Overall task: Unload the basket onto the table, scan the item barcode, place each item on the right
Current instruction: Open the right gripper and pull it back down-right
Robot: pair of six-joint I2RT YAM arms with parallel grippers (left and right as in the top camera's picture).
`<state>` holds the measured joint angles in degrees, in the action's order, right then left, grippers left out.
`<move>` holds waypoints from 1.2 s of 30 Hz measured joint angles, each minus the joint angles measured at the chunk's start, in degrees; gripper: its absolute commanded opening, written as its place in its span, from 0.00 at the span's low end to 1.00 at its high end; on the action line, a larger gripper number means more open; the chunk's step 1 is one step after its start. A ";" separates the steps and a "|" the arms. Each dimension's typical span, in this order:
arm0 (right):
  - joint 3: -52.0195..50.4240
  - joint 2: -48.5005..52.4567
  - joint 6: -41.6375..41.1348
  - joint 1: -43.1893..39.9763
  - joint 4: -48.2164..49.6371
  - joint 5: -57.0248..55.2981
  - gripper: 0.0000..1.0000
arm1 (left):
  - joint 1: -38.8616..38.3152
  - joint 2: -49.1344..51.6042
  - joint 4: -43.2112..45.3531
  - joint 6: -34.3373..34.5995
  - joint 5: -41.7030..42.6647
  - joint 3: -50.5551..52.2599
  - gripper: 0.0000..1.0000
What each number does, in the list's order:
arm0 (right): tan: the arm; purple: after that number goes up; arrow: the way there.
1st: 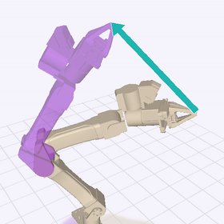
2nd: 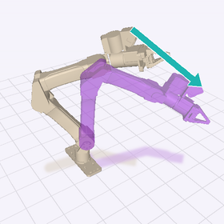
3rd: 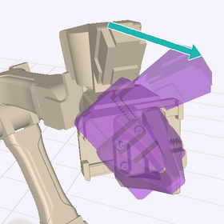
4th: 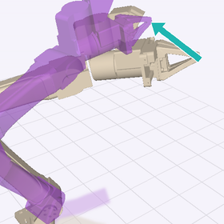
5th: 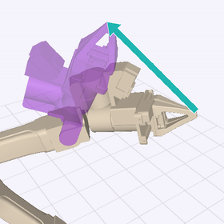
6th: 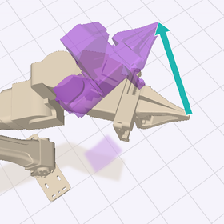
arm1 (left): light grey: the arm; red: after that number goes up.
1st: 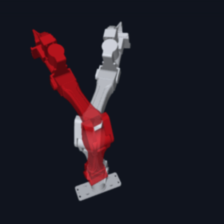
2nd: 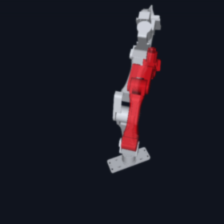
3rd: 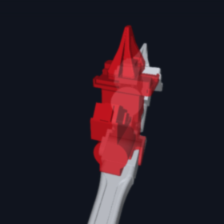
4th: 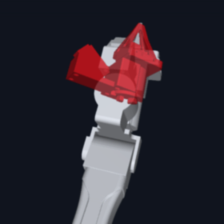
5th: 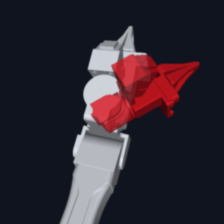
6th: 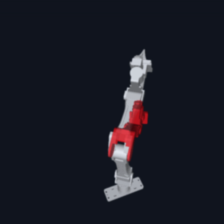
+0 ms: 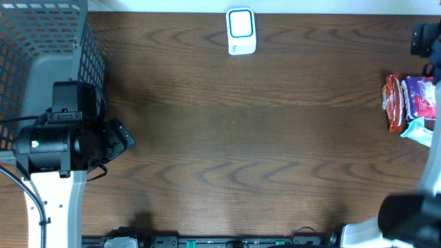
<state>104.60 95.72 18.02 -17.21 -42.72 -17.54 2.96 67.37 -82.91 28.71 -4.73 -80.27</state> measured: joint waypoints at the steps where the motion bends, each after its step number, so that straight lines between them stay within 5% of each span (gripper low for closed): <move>1: 0.02 -1.97 -0.07 0.52 -0.15 2.86 0.99 | 0.00 0.00 0.00 0.00 0.00 0.00 0.98; 11: 0.07 -16.39 -3.10 4.74 -9.07 33.16 0.99 | 0.00 0.00 0.00 0.00 0.00 0.00 0.98; 22: -7.67 -23.76 -8.79 4.76 -18.99 35.04 0.99 | 0.00 0.00 0.00 0.00 0.00 0.00 0.98; 36: -42.80 -54.86 -21.29 4.76 -5.66 30.77 0.99 | 0.00 0.00 0.02 0.00 -0.15 0.00 0.98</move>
<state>61.80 40.86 -3.27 -12.45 -48.38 13.23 2.96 67.37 -82.89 28.71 -4.89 -80.27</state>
